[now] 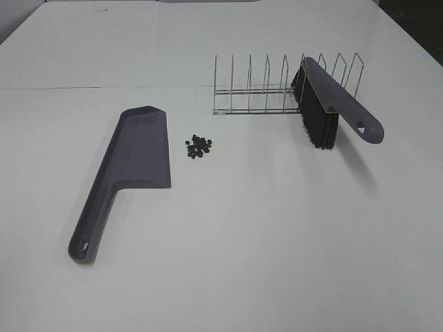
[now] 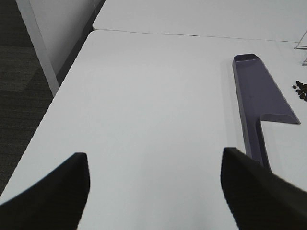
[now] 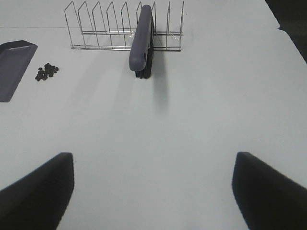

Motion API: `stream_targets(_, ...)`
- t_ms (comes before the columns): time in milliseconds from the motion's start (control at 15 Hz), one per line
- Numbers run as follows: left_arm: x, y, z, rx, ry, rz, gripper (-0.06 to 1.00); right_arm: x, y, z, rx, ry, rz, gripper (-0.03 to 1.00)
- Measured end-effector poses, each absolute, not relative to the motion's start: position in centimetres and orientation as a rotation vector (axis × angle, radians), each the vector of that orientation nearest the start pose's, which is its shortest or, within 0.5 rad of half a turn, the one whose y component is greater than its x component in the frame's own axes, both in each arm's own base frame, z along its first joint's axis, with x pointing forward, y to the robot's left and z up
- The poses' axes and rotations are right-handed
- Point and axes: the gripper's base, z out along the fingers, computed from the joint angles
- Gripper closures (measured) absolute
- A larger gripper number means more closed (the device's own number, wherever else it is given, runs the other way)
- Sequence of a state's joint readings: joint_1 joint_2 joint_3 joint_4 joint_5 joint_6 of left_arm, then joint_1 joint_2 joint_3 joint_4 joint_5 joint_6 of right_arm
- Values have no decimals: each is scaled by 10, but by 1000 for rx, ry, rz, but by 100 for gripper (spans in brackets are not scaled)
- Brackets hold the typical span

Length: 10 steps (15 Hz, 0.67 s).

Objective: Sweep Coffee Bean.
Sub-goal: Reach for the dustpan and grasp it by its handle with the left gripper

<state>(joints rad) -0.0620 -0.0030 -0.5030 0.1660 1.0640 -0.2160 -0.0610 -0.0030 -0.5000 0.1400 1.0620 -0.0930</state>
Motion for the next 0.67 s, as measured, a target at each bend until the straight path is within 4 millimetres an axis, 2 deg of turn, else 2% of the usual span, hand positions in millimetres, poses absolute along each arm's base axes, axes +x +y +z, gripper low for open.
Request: stream_targets(667, -6, 14, 279, -165, 2024, 24, 23, -5, 11, 278, -39, 2035, 71, 18)
